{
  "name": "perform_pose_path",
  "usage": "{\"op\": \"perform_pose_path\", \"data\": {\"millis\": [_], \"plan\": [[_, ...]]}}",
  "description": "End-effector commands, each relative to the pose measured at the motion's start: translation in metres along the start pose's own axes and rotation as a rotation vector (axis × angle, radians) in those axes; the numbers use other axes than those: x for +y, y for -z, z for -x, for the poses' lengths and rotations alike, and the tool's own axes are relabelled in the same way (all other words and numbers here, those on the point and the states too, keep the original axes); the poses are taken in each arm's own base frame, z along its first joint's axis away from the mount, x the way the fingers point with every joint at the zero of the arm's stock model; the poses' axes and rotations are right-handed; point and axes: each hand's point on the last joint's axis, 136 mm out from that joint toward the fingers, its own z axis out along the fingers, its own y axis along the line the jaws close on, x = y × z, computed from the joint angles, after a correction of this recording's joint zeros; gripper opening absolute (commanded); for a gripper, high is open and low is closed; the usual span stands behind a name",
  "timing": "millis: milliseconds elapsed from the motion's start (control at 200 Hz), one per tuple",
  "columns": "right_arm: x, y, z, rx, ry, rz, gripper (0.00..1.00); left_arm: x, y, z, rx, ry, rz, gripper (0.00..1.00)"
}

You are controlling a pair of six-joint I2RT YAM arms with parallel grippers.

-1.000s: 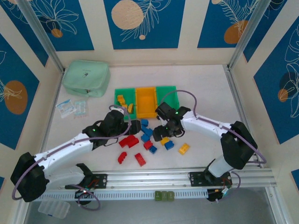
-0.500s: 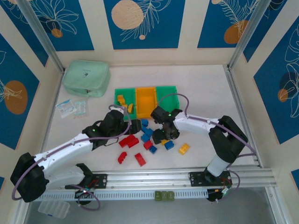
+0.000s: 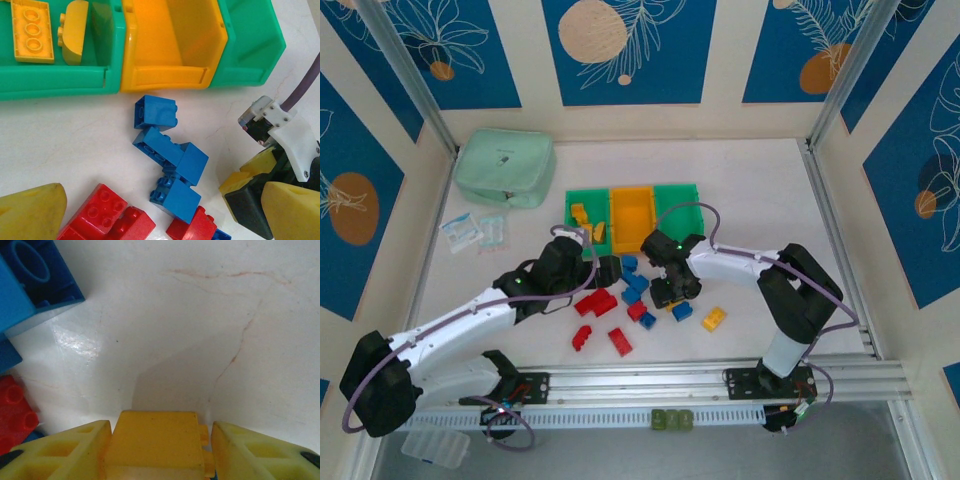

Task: Sort the legos into containers by color
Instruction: Pick up the lego from the bottom-center of the table, then place the lego in the container.

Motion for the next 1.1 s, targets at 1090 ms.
{"op": "perform_pose_path", "data": {"millis": [1090], "plan": [[0.095,0.097,0.234,-0.488,0.137,0.105,0.43,0.068,0.075,0.002,-0.136,-0.017,0.26,0.99]]}}
